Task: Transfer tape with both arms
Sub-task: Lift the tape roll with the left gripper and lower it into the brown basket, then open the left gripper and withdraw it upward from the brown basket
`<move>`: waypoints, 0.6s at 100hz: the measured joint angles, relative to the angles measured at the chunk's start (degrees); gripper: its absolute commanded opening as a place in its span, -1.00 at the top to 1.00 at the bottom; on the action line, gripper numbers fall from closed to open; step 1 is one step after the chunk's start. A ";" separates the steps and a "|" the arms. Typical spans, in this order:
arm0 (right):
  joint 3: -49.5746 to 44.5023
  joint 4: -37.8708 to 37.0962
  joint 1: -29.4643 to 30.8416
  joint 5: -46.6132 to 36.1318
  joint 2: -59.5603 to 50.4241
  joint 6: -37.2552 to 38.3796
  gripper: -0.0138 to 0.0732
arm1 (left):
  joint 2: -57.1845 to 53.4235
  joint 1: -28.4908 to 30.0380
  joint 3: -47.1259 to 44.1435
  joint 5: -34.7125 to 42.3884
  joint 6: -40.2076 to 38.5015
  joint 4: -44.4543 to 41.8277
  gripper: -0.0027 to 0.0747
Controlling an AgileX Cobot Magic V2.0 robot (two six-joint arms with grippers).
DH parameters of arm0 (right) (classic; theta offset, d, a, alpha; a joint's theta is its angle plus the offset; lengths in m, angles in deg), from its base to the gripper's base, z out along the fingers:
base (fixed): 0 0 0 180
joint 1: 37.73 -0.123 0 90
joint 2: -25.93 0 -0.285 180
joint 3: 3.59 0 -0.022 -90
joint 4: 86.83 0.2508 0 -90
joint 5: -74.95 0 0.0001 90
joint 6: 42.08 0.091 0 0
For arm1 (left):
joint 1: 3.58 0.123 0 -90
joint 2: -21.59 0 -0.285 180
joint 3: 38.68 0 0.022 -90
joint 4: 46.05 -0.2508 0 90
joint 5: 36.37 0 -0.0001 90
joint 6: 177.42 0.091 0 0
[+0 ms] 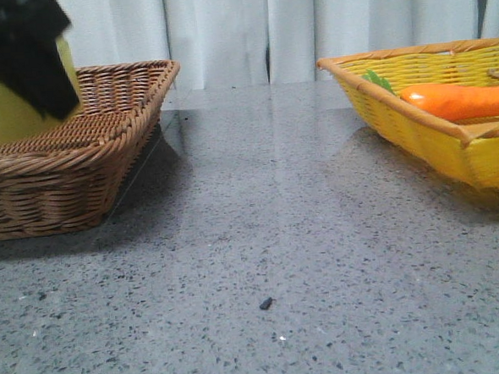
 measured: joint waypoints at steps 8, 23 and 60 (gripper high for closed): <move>0.00 0.00 0.00 -0.08 0.00 0.00 0.85 | 2.09 0.00 -0.43 0.83 0.00 0.51 0.98; 0.00 0.11 0.00 -0.23 0.00 0.00 0.85 | 5.03 0.00 -0.46 3.11 0.00 2.14 0.93; -0.65 0.31 0.00 -0.42 -0.39 0.00 0.85 | 5.05 0.14 -0.46 4.03 0.00 2.79 0.25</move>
